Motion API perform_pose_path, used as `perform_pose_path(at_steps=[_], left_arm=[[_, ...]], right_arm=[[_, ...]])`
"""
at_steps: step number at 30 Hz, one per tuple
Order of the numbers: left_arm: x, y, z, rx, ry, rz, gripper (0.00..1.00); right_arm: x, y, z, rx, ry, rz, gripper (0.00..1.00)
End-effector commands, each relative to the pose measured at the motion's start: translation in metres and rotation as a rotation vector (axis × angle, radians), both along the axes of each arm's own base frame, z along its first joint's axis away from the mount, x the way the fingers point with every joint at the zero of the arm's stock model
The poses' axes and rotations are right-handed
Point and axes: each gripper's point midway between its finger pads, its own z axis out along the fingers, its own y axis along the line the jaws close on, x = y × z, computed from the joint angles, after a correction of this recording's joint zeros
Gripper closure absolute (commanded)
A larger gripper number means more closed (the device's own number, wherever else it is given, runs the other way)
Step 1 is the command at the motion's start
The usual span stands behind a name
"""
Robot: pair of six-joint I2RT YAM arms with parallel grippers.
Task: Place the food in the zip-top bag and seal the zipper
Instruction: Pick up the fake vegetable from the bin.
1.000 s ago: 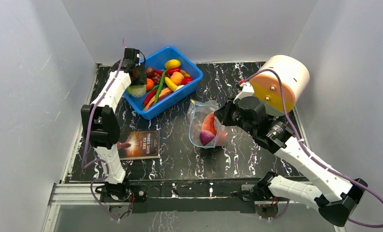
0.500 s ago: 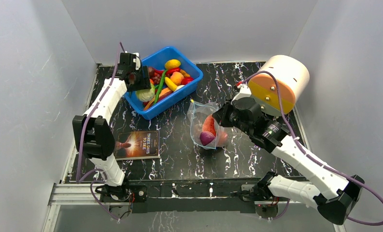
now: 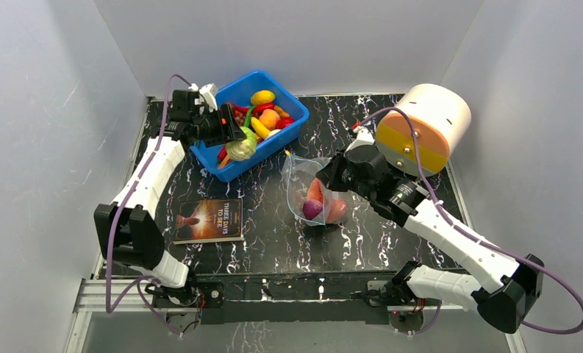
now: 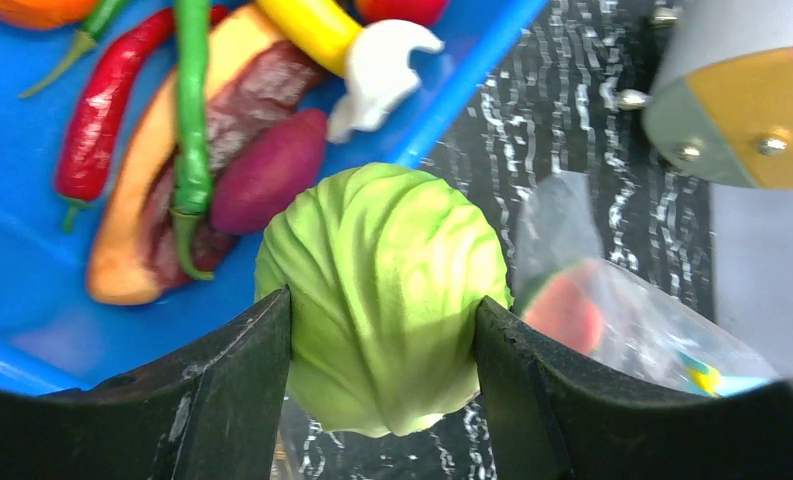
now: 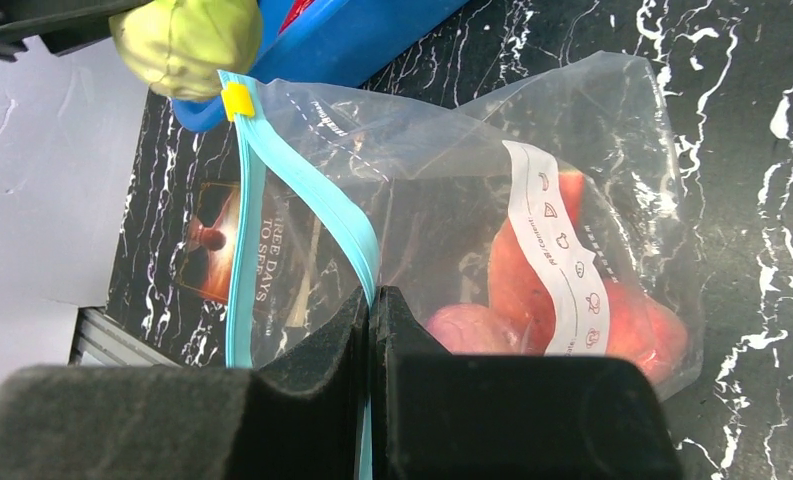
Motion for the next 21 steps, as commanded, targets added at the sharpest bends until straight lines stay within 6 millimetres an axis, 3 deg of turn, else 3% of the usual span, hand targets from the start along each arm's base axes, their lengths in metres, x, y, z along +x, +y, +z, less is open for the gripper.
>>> perform_pose_path(at_steps=[1, 7, 21], left_arm=[[-0.03, -0.028, 0.047, -0.19, -0.071, -0.096, 0.6], [-0.056, -0.046, 0.073, -0.359, -0.108, -0.147, 0.61], [-0.1, -0.068, 0.106, -0.584, -0.119, -0.245, 0.62]], right_arm=[[0.01, 0.014, 0.018, 0.079, -0.042, 0.004, 1.0], [0.018, 0.025, 0.019, 0.115, -0.043, 0.005, 1.0], [0.026, 0.04, 0.022, 0.172, -0.034, 0.013, 1.0]])
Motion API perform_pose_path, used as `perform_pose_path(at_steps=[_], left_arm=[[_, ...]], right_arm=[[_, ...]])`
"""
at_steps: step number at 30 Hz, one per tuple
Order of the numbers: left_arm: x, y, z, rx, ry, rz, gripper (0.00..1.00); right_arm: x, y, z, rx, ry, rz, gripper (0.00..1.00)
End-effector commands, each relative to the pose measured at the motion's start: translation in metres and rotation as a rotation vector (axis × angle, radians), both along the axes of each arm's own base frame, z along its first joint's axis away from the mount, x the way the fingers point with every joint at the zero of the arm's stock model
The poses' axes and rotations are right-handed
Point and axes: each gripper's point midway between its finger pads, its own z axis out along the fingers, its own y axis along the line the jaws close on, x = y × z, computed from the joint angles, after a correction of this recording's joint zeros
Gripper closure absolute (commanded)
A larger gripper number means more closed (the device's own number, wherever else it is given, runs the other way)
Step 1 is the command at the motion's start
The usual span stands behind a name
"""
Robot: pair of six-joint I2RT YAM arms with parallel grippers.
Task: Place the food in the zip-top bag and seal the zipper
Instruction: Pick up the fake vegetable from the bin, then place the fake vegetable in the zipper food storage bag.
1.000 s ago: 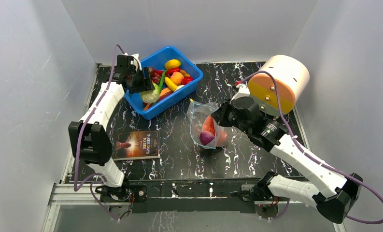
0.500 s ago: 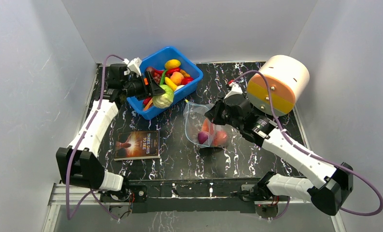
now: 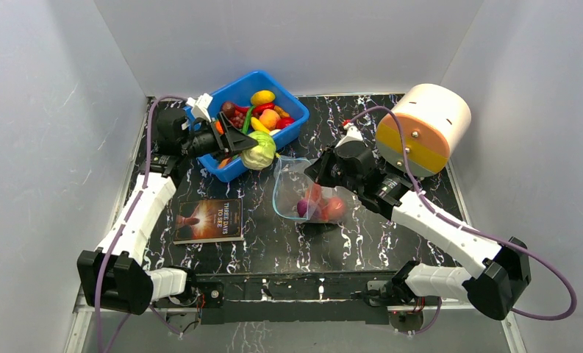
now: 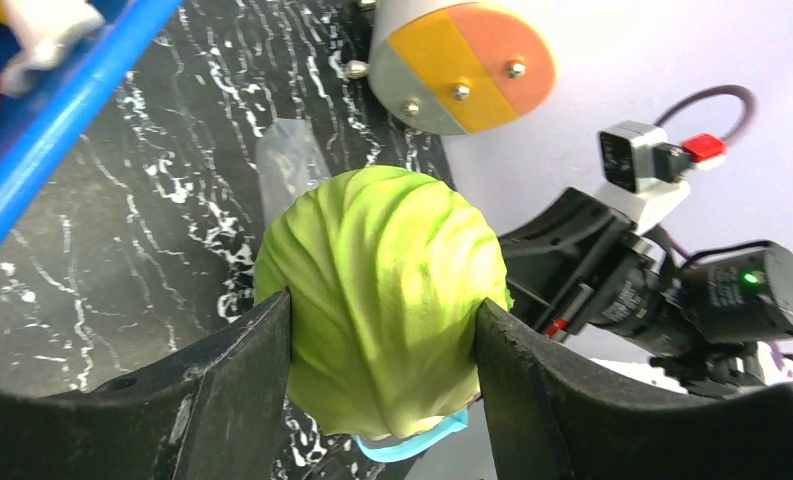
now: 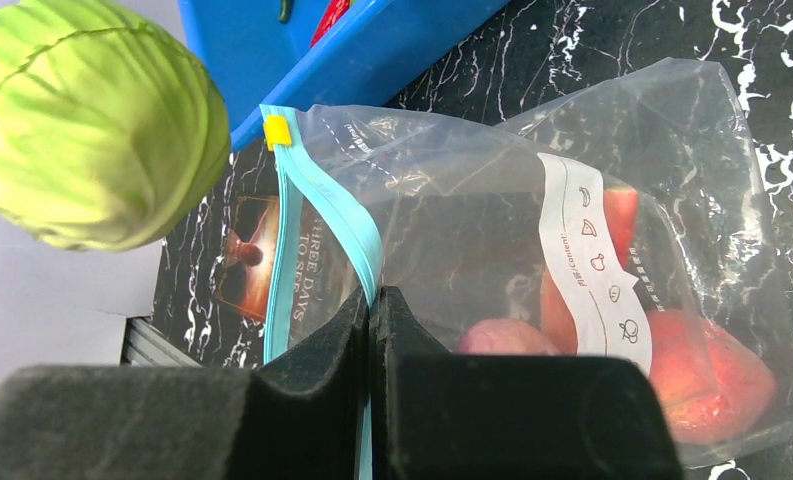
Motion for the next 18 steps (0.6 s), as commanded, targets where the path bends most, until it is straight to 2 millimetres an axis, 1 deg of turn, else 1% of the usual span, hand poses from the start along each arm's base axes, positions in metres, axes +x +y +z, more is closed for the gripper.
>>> perform_pose_path(at_steps=[1, 4, 7, 11, 15, 18], left_arm=[[-0.024, -0.015, 0.043, -0.135, -0.078, -0.082, 0.62], [-0.03, -0.023, 0.043, -0.161, -0.081, -0.098, 0.62], [-0.034, -0.032, 0.036, -0.167, -0.057, -0.124, 0.62], [-0.043, -0.047, 0.033, -0.189, -0.05, -0.167, 0.62], [-0.05, -0.06, 0.027, -0.182, -0.039, -0.193, 0.62], [-0.055, -0.068, 0.011, -0.166, -0.012, -0.208, 0.62]], right_arm=[[0.008, 0.011, 0.033, 0.093, -0.076, 0.003, 1.0], [0.009, 0.014, 0.035, 0.103, -0.076, 0.008, 1.0], [0.01, 0.016, 0.038, 0.112, -0.075, 0.013, 1.0], [0.011, 0.019, 0.042, 0.123, -0.078, 0.016, 1.0], [0.011, 0.019, 0.046, 0.133, -0.083, 0.016, 1.0], [0.012, 0.02, 0.049, 0.144, -0.086, 0.015, 1.0]])
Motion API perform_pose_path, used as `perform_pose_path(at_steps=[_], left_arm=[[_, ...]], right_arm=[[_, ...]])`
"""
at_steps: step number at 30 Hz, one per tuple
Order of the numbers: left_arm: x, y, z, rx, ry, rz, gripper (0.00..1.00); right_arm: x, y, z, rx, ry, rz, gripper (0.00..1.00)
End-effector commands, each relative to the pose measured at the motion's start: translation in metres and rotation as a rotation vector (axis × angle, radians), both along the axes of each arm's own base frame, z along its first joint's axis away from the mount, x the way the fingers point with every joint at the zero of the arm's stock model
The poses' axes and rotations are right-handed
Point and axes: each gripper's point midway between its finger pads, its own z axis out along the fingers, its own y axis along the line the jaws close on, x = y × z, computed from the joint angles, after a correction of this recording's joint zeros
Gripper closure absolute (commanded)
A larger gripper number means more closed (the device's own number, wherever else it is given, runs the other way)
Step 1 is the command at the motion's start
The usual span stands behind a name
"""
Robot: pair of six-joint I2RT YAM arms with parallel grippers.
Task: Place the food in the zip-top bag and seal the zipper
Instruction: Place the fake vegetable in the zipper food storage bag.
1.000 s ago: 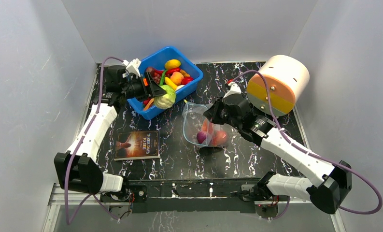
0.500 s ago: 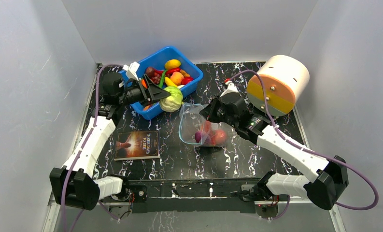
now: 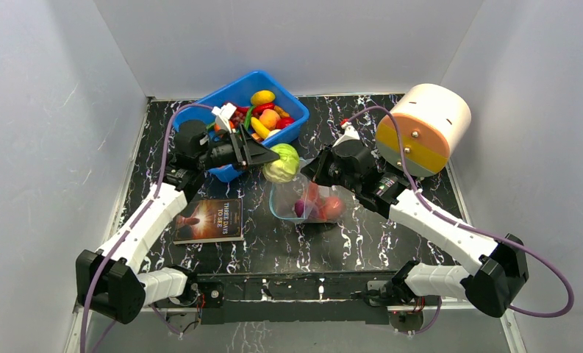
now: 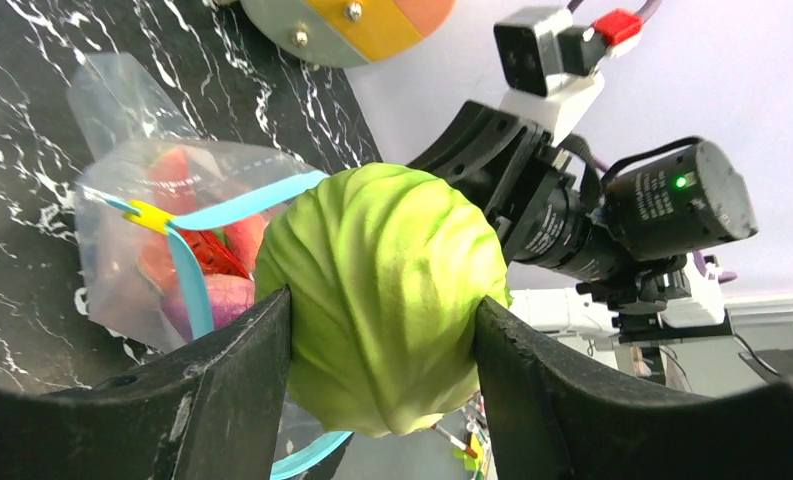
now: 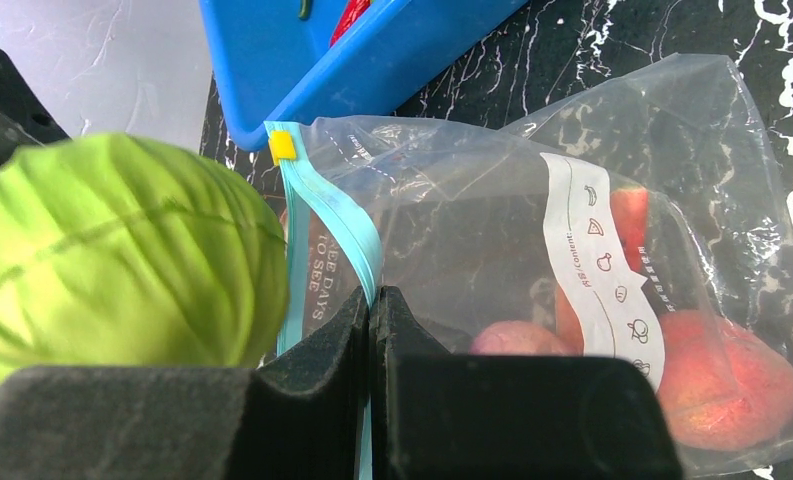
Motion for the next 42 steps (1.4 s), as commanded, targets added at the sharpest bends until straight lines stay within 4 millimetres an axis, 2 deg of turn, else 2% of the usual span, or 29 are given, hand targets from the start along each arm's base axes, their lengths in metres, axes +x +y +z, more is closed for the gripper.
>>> perform_pose_path(at_steps=[1, 12, 19, 22, 26, 32, 42], left_arm=[[-0.01, -0.012, -0.008, -0.008, -0.001, -0.038, 0.62], [-0.008, -0.003, -0.054, 0.149, 0.047, 0.008, 0.62], [-0.006, -0.001, -0.067, 0.228, 0.052, 0.024, 0.61], [-0.005, 0.0, -0.072, 0.262, 0.058, 0.028, 0.57], [-0.007, -0.003, -0.071, 0.254, 0.059, 0.008, 0.5], [-0.009, -0.005, -0.066, 0.241, 0.053, -0.004, 0.33], [-0.008, -0.007, -0.049, 0.208, 0.012, -0.002, 0.19]], right_arm=[[0.01, 0.011, 0.048, 0.106, -0.098, -0.002, 1.0], [0.009, 0.012, 0.049, 0.118, -0.097, 0.003, 1.0], [0.008, 0.014, 0.046, 0.121, -0.084, 0.009, 1.0], [0.008, 0.015, 0.046, 0.125, -0.082, 0.012, 1.0], [0.009, 0.016, 0.045, 0.123, -0.081, 0.015, 1.0], [0.008, 0.016, 0.038, 0.111, -0.069, 0.018, 1.0], [0.006, 0.012, 0.031, 0.081, -0.076, 0.022, 1.0]])
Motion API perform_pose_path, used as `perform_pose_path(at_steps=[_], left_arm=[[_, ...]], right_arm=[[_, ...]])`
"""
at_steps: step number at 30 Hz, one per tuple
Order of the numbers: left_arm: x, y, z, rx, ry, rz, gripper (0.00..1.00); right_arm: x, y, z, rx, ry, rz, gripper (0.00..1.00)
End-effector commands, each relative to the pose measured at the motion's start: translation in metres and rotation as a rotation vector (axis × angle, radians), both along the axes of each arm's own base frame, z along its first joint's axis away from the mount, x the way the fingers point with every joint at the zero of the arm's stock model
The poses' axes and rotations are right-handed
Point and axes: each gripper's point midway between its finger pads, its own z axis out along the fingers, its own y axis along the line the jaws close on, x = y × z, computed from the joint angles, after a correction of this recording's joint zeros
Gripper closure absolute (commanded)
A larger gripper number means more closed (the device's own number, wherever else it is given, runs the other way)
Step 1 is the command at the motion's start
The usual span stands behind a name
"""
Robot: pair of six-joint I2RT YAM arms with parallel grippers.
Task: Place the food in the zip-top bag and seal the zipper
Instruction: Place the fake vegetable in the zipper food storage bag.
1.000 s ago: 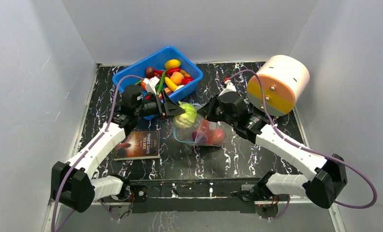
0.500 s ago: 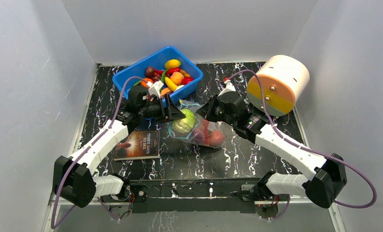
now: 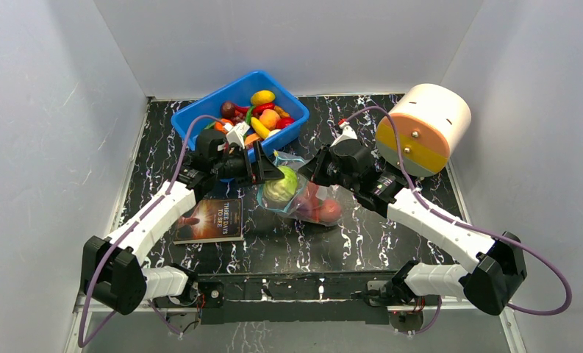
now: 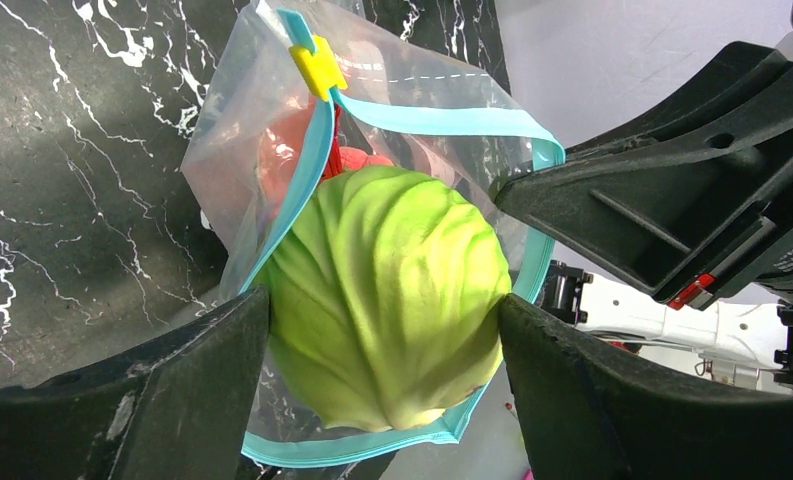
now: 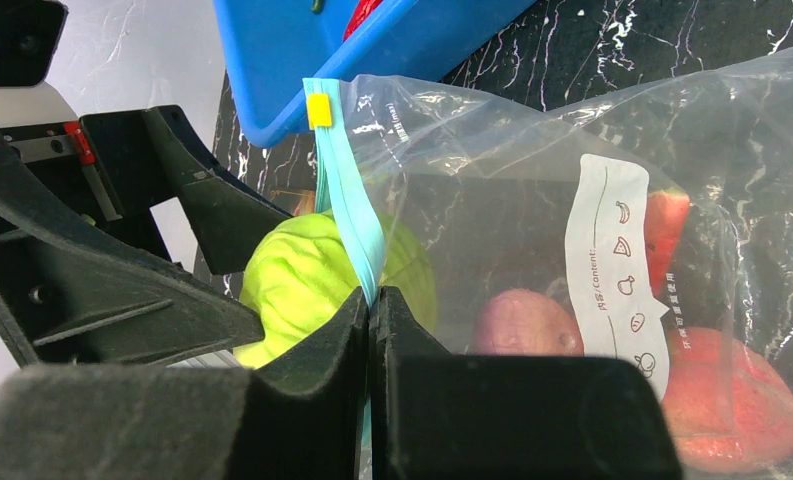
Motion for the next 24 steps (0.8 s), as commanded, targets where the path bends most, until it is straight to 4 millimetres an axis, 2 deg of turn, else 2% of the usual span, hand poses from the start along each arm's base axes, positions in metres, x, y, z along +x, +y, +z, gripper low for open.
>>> perform_pose_path(at_steps=[1, 7, 12, 18, 24], left_arm=[[0.001, -0.006, 0.037, -0.056, -0.087, -0.025, 0.18], [0.004, 0.002, 0.039, 0.01, -0.113, -0.008, 0.14], [0.004, 0.01, 0.036, 0.066, -0.121, 0.009, 0.15], [-0.003, 0.028, 0.014, 0.202, -0.108, -0.003, 0.22], [-0.022, 0.025, -0.012, 0.186, -0.062, -0.08, 0.27]], right_arm=[[0.006, 0.004, 0.031, 0.052, -0.091, 0.004, 1.0], [0.004, -0.001, 0.035, 0.041, -0.106, 0.001, 1.0], [0.0, -0.003, 0.04, 0.048, -0.113, 0.002, 1.0], [-0.004, -0.008, 0.051, 0.066, -0.132, -0.003, 1.0], [-0.006, -0.008, 0.059, 0.089, -0.138, 0.0, 1.0]])
